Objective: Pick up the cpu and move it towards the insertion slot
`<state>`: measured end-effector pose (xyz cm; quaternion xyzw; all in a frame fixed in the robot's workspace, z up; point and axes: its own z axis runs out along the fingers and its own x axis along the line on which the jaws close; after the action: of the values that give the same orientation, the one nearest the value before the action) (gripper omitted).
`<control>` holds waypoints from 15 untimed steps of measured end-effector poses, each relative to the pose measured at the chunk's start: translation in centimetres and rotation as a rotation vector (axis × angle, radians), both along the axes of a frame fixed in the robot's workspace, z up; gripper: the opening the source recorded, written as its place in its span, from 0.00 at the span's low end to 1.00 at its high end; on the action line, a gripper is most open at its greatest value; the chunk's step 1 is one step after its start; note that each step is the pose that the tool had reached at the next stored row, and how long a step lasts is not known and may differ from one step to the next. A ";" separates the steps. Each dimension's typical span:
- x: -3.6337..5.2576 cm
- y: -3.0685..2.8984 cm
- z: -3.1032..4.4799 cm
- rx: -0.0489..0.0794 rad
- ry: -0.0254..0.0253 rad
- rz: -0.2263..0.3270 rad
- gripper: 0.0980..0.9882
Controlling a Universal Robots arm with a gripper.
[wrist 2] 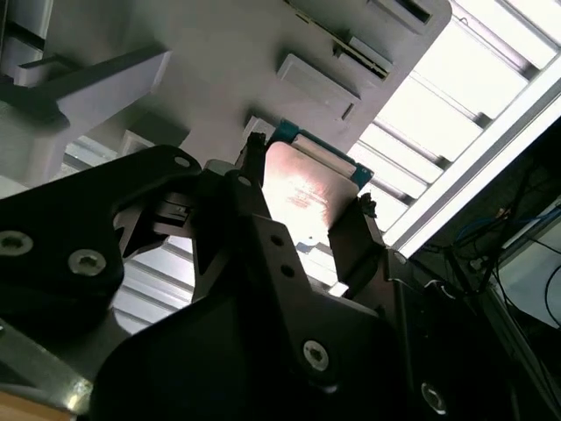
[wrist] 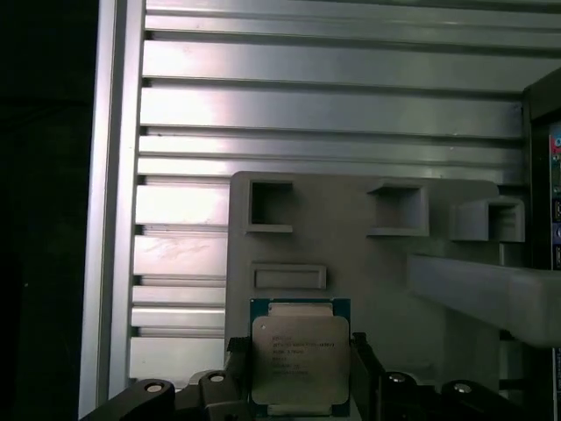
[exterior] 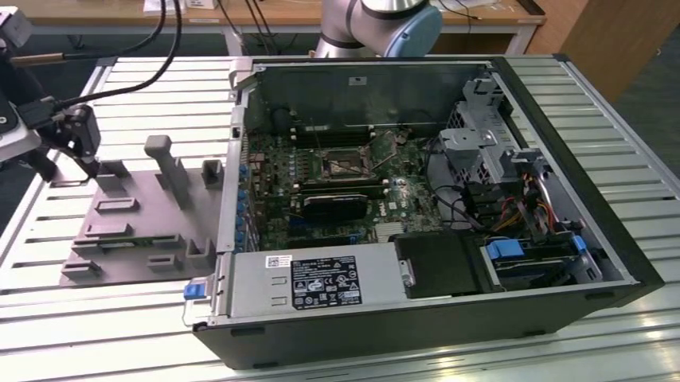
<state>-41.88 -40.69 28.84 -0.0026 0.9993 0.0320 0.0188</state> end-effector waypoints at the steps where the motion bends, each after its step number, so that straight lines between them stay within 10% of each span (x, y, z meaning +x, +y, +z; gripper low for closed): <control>1: 0.00 0.00 0.27 0.000 -0.0006 0.000 0.49; 15: 0.00 0.01 4.60 0.000 -0.0143 0.000 0.49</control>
<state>-41.88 -40.68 33.44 -0.0028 0.9991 0.0320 0.0260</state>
